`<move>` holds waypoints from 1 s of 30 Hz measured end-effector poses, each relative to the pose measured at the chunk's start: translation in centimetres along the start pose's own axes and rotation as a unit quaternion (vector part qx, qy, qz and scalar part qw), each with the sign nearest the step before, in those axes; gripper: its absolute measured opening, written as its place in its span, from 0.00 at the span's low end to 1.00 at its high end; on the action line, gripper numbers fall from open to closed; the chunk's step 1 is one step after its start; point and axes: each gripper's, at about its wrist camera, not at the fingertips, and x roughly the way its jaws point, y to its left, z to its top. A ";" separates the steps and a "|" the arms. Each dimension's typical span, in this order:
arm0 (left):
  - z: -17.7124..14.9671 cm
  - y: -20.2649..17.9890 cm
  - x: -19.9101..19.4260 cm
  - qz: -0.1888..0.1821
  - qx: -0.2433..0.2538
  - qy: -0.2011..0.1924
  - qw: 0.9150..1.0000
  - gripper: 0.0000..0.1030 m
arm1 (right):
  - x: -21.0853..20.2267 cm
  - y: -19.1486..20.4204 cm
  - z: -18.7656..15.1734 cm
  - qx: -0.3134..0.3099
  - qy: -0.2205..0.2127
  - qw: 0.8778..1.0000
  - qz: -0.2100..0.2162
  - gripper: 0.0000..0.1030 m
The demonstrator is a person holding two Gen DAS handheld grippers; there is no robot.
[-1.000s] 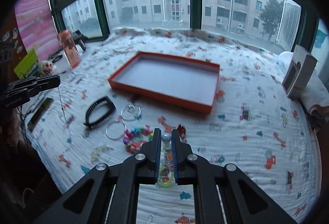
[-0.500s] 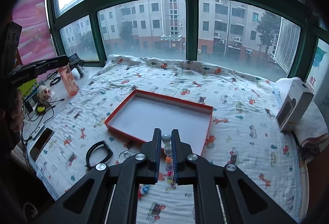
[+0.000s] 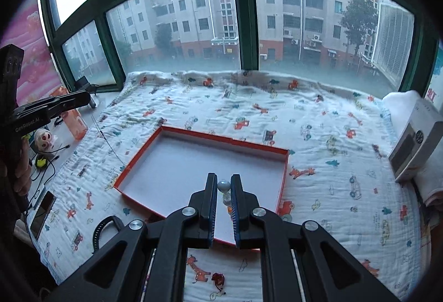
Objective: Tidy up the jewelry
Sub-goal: 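Carry both items over the orange tray and open both grippers to drop them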
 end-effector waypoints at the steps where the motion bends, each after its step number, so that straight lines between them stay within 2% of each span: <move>1: -0.4 0.3 0.9 0.000 -0.004 0.009 1.000 0.11 | 0.8 -0.1 -0.4 0.002 0.008 1.000 -0.001 0.12; 9: -5.4 0.9 6.6 0.000 -0.011 0.074 0.997 0.11 | 4.9 -1.0 -2.9 0.020 0.060 0.998 -0.002 0.12; 18: -10.7 1.2 12.0 -0.006 -0.014 0.144 0.990 0.11 | 7.6 -1.1 -4.8 0.029 0.095 0.995 -0.002 0.12; 26: -12.7 1.5 13.7 -0.002 -0.014 0.169 0.985 0.13 | 8.3 -1.3 -5.7 0.041 0.101 0.994 0.006 0.12; 29: -12.9 1.5 13.8 0.000 -0.015 0.174 0.985 0.19 | 8.3 -1.4 -5.7 0.041 0.102 0.994 0.005 0.14; 30: -12.8 1.4 13.7 0.002 -0.013 0.174 0.985 0.27 | 8.4 -1.4 -5.7 0.041 0.102 0.994 0.003 0.15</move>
